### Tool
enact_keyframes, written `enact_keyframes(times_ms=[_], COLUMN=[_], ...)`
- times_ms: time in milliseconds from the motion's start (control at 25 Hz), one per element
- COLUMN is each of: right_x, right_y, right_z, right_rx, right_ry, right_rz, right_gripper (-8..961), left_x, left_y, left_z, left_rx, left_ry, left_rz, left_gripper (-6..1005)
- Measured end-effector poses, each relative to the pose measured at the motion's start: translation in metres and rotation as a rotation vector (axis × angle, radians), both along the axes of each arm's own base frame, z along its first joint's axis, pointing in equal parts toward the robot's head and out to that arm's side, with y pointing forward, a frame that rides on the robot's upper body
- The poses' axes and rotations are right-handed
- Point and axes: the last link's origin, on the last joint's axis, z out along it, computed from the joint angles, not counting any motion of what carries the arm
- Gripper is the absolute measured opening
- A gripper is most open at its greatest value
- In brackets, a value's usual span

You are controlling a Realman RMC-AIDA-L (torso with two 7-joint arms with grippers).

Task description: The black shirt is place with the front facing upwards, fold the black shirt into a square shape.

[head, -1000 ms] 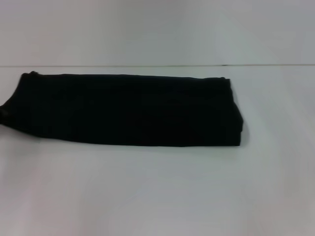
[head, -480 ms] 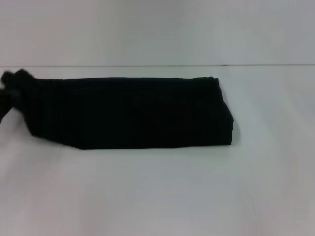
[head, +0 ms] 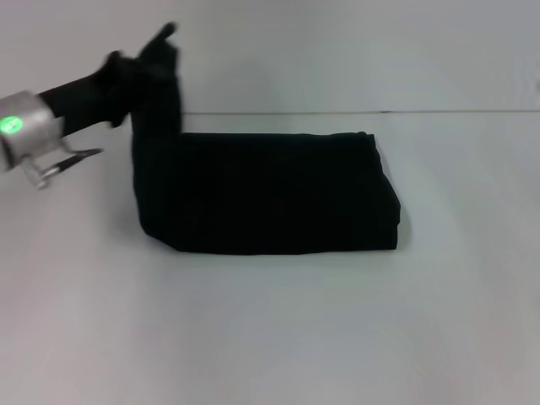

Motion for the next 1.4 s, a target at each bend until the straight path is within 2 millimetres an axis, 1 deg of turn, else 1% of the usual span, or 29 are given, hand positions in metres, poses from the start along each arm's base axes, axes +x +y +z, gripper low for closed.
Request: enact_keyframes(times_ms=[40, 80, 240, 320, 360, 440, 480, 520, 640, 680, 760, 800, 880, 960, 1040, 1120, 1160, 1240, 1400], right_x=[-0.001, -0.001, -0.005, -0.006, -0.007, -0.008, -0.008, -0.008, -0.008, -0.008, -0.009, -0.009, -0.008, -0.008, -0.009, -0.009, -0.009, -0.010, -0.020], right_y=[0.000, 0.000, 0.001, 0.002, 0.002, 0.003, 0.003, 0.003, 0.002, 0.002, 0.002, 0.002, 0.002, 0.001, 0.001, 0.001, 0.000, 0.000, 0.000], right_z=[-0.001, -0.002, -0.006, -0.008, -0.010, -0.013, -0.015, -0.016, -0.020, -0.020, -0.021, -0.022, -0.021, -0.021, -0.020, -0.020, -0.020, -0.020, -0.018], right_rx=[-0.002, -0.004, -0.010, -0.016, -0.021, -0.027, -0.031, -0.035, -0.046, -0.048, -0.050, -0.052, -0.055, -0.058, -0.066, -0.085, -0.097, -0.127, -0.244], right_ry=[0.001, 0.002, -0.001, 0.000, -0.002, -0.005, -0.005, -0.005, -0.008, -0.009, -0.011, -0.009, -0.007, -0.008, -0.012, -0.019, -0.025, -0.036, -0.077], right_rz=[0.002, 0.004, 0.018, 0.021, 0.023, 0.026, 0.026, 0.026, 0.028, 0.029, 0.030, 0.030, 0.030, 0.032, 0.035, 0.037, 0.037, 0.047, 0.088], right_gripper=[734, 734, 735, 735, 735, 735, 735, 735, 735, 735, 735, 735, 735, 735, 735, 734, 734, 734, 734], left_x=[0.000, 0.035, 0.066, 0.080, 0.088, 0.097, 0.103, 0.106, 0.116, 0.119, 0.123, 0.123, 0.121, 0.119, 0.114, 0.104, 0.096, 0.075, 0.024], left_y=[0.000, 0.008, 0.014, 0.016, 0.017, 0.016, 0.014, 0.012, 0.001, -0.004, -0.013, -0.017, -0.020, -0.022, -0.026, -0.032, -0.034, -0.035, -0.034], left_z=[0.000, -0.022, -0.049, -0.066, -0.082, -0.101, -0.118, -0.128, -0.163, -0.171, -0.179, -0.179, -0.174, -0.156, -0.132, -0.097, -0.081, -0.053, -0.018], left_rx=[0.000, -0.052, -0.088, -0.102, -0.123, -0.149, -0.174, -0.192, -0.266, -0.296, -0.344, -0.364, -0.379, -0.375, -0.353, -0.299, -0.267, -0.216, -0.197], left_ry=[0.000, 0.021, 0.067, 0.114, 0.158, 0.216, 0.261, 0.289, 0.415, 0.450, 0.494, 0.498, 0.477, 0.416, 0.360, 0.267, 0.226, 0.149, 0.028], left_rz=[0.000, -0.091, -0.163, -0.187, -0.207, -0.226, -0.244, -0.257, -0.353, -0.396, -0.469, -0.497, -0.512, -0.540, -0.584, -0.615, -0.610, -0.544, -0.305], left_gripper=[7, 8, 13, 15, 16, 18, 19, 20, 24, 25, 27, 61, 128, 196, 272, 349, 387, 466, 630])
